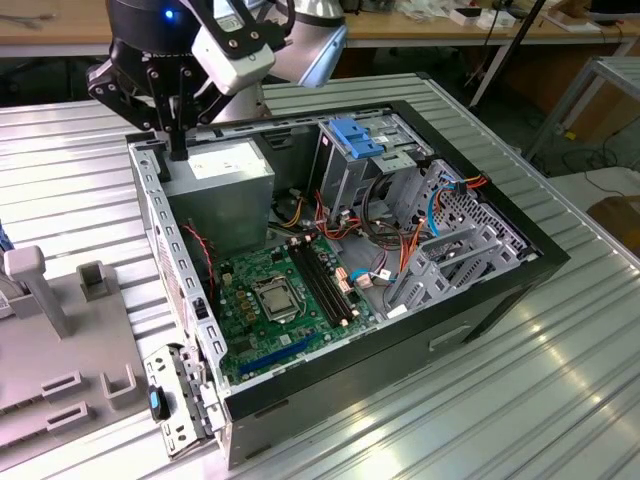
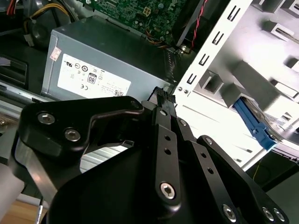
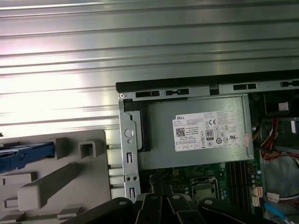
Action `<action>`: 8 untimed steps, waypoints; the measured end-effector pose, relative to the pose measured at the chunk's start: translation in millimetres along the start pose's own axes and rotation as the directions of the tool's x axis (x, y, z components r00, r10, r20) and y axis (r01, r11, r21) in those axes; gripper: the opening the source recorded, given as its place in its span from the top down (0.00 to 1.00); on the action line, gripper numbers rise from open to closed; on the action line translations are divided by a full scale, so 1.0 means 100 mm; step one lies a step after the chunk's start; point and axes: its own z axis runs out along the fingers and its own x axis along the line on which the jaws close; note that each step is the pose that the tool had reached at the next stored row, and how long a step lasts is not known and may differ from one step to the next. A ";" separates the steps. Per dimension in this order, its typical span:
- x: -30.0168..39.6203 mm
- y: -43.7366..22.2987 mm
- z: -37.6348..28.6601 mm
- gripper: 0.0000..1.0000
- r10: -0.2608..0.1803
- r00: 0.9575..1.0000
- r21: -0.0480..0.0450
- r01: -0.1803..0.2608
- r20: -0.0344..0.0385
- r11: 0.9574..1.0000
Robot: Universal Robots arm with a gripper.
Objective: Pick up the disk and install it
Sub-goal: 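Reach for the disk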
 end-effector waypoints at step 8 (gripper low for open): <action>0.109 0.016 -0.001 0.89 0.000 1.000 0.000 0.000 0.000 1.000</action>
